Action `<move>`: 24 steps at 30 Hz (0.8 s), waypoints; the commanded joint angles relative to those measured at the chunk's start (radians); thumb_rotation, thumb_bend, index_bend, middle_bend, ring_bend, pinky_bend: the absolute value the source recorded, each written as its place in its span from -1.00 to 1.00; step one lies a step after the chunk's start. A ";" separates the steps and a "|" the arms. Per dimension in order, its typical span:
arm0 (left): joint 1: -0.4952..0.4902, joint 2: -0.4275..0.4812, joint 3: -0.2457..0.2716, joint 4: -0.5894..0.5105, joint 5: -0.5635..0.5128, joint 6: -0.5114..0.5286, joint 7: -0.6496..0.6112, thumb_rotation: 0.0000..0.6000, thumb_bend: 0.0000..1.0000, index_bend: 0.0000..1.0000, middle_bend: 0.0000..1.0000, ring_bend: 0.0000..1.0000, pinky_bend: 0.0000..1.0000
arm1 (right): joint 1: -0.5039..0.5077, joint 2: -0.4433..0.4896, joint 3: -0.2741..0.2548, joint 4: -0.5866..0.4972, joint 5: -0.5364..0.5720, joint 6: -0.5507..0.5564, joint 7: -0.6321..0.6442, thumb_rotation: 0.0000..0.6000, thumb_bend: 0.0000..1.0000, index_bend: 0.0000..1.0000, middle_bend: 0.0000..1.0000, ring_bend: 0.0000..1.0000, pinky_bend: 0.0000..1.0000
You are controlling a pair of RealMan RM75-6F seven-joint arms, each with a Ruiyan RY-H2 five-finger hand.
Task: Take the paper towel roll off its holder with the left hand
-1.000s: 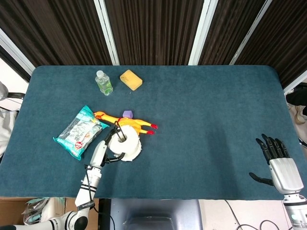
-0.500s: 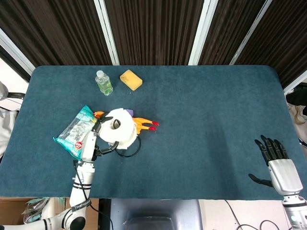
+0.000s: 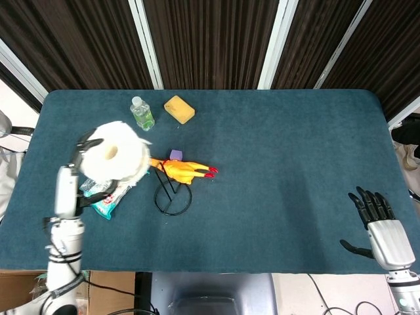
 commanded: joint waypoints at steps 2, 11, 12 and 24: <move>0.101 0.080 0.073 0.044 0.040 0.075 -0.141 1.00 0.55 0.51 0.29 0.43 0.63 | 0.001 -0.004 -0.004 -0.004 -0.007 -0.005 -0.018 1.00 -0.93 -1.00 -1.00 -1.00 -1.00; 0.174 -0.011 0.255 0.240 0.148 0.113 -0.230 1.00 0.55 0.51 0.29 0.43 0.63 | 0.001 -0.012 -0.006 -0.008 -0.011 -0.005 -0.036 1.00 -0.93 -1.00 -1.00 -1.00 -1.00; 0.173 -0.046 0.271 0.278 0.163 0.113 -0.227 1.00 0.55 0.51 0.29 0.43 0.63 | 0.001 -0.013 -0.007 -0.008 -0.014 -0.006 -0.039 1.00 -0.93 -1.00 -1.00 -1.00 -1.00; 0.156 -0.307 0.383 0.570 0.214 0.064 -0.236 1.00 0.52 0.51 0.29 0.41 0.62 | 0.000 -0.007 -0.007 0.002 -0.019 0.000 -0.011 1.00 -0.93 -1.00 -1.00 -1.00 -1.00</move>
